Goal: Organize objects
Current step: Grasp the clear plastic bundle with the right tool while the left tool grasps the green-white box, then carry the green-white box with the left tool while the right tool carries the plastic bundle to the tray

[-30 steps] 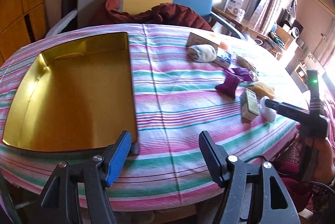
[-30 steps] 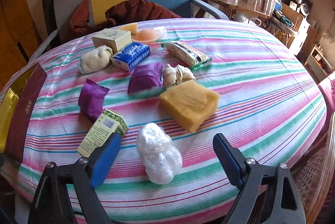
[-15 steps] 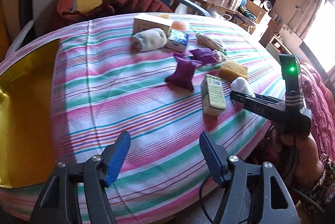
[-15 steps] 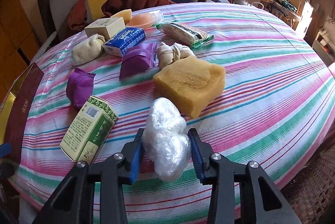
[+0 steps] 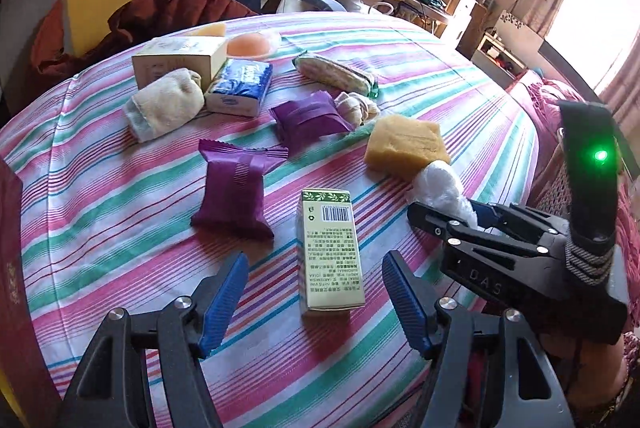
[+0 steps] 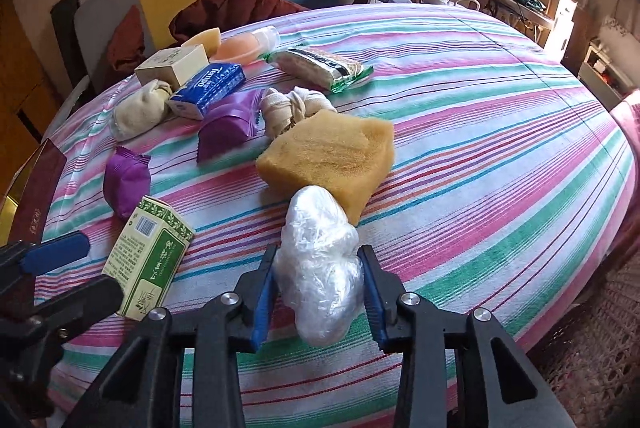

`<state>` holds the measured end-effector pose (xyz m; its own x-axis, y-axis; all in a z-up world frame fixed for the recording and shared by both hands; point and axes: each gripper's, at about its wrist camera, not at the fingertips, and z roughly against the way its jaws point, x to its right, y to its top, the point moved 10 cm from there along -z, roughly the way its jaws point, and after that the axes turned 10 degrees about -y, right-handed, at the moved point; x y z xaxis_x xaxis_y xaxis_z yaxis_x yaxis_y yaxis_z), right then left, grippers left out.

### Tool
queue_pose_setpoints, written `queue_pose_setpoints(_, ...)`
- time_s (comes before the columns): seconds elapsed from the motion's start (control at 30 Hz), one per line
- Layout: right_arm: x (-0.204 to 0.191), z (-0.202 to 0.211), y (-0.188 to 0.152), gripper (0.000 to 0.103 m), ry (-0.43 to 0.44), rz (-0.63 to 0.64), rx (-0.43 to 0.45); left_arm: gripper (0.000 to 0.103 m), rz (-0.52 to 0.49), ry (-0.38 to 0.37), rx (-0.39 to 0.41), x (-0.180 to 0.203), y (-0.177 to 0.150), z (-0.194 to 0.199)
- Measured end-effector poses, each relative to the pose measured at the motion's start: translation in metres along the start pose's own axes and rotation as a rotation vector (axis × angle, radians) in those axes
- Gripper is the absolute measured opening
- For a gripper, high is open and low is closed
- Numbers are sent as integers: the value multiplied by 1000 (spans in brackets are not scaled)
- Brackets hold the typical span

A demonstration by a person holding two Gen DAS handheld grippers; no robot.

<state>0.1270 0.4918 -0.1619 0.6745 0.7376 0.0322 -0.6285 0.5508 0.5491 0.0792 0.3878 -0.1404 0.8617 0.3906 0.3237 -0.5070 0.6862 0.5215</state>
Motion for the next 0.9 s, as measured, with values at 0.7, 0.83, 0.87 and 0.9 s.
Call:
queue_pose_setpoints(0.7, -21, 11, -3, 40, 25, 65, 52, 30, -46, 30, 69, -21, -33, 12)
queue_pose_setpoints(0.83, -43, 18, -8, 40, 85, 108, 70, 30, -29, 48, 88, -28, -44, 25)
queue_pose_setpoints(0.87, -48, 20, -9, 40, 97, 119, 73, 30, -24, 55, 91, -30, -46, 27)
queue_pose_setpoints(0.9, -53, 21, -11, 40, 107, 129, 75, 30, -20, 64, 94, -32, -48, 31)
